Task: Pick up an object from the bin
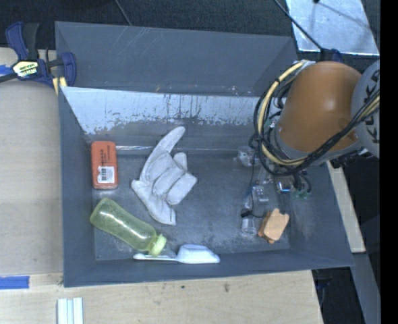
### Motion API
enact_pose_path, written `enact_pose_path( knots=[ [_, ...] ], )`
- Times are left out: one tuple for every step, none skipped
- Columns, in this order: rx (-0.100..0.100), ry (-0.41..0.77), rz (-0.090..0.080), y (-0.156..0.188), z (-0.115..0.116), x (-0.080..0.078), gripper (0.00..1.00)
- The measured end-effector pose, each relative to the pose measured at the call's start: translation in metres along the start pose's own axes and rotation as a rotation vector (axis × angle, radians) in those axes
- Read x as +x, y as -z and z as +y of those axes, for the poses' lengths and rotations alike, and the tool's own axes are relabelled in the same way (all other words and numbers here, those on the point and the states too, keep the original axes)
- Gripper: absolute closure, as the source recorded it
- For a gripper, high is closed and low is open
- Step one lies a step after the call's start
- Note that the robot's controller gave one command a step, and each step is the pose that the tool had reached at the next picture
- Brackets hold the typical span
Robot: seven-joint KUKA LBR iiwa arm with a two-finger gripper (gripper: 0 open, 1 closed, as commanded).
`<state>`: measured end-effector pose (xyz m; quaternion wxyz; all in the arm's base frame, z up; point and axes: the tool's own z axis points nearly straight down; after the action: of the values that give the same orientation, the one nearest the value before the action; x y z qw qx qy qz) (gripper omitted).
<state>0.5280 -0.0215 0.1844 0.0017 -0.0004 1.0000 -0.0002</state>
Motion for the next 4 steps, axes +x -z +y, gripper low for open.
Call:
enact_pose_path(
  knots=[
    [0.000, 0.000, 0.000, 0.000, 0.000, 0.000, 0.00],
    [0.001, 0.060, -0.006, -0.046, 0.022, -0.022, 0.00],
    [-0.001, 0.080, -0.006, -0.108, 0.025, -0.055, 0.00],
    [0.002, 0.113, 0.000, -0.113, 0.070, -0.031, 0.00]
  ],
)
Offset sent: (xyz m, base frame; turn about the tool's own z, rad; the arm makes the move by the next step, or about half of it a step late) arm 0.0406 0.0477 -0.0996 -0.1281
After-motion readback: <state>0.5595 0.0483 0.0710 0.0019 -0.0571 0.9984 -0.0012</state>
